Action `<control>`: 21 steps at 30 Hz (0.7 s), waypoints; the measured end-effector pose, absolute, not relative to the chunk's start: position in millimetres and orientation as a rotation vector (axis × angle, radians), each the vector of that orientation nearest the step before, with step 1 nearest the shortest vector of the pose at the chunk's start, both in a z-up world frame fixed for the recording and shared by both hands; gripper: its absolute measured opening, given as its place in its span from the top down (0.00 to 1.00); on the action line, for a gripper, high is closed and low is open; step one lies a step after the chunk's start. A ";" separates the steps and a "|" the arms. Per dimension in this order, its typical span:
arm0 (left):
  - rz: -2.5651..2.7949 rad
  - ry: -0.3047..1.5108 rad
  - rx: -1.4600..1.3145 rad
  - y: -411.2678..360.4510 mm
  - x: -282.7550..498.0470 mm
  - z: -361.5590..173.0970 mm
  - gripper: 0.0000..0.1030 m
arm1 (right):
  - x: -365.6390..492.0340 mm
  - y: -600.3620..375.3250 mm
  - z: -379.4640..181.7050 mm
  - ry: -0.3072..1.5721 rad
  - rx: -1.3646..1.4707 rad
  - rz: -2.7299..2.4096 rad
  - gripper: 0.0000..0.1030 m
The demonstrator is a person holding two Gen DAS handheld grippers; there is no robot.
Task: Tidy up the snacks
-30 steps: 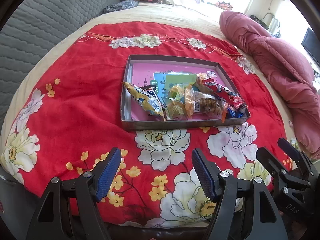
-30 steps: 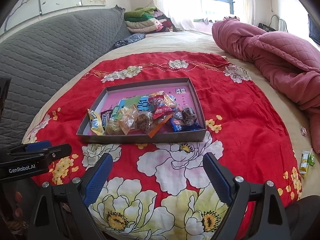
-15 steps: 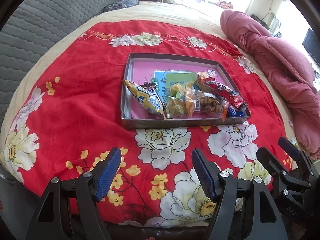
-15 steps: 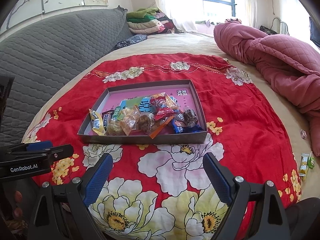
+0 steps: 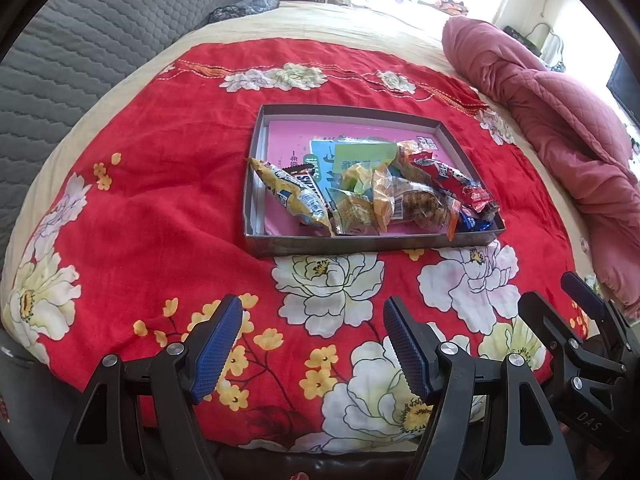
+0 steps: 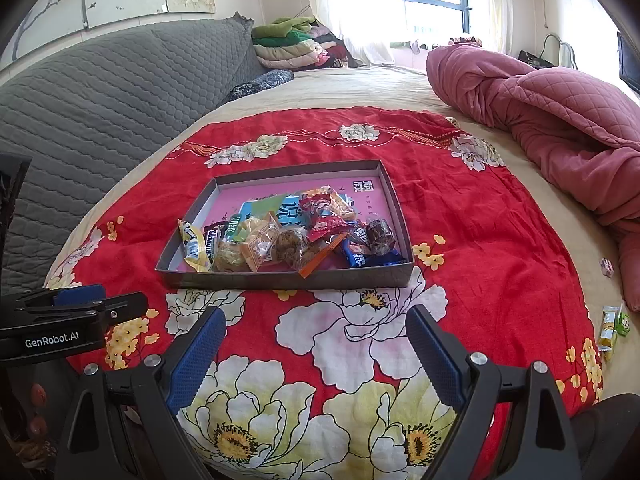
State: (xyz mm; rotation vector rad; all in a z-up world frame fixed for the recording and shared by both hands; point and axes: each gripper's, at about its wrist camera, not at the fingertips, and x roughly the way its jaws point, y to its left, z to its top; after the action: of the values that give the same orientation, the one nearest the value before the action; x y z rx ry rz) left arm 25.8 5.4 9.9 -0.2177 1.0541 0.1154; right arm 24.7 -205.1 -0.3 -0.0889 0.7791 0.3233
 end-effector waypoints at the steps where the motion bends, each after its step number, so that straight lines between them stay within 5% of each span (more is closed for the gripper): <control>1: 0.116 1.055 -0.216 5.3 25.8 9.5 0.28 | 24.8 -205.2 -0.2 0.779 -0.089 0.322 0.11; 21: 0.119 1.074 -0.210 5.4 26.6 6.5 0.28 | 25.6 -205.3 -2.1 0.788 -0.083 0.324 0.11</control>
State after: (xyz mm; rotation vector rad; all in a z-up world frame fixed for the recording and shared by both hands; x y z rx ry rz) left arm 26.6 5.4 6.5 -0.2100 1.0740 0.1186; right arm 25.6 -205.3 -2.1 -0.0825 0.7878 0.3239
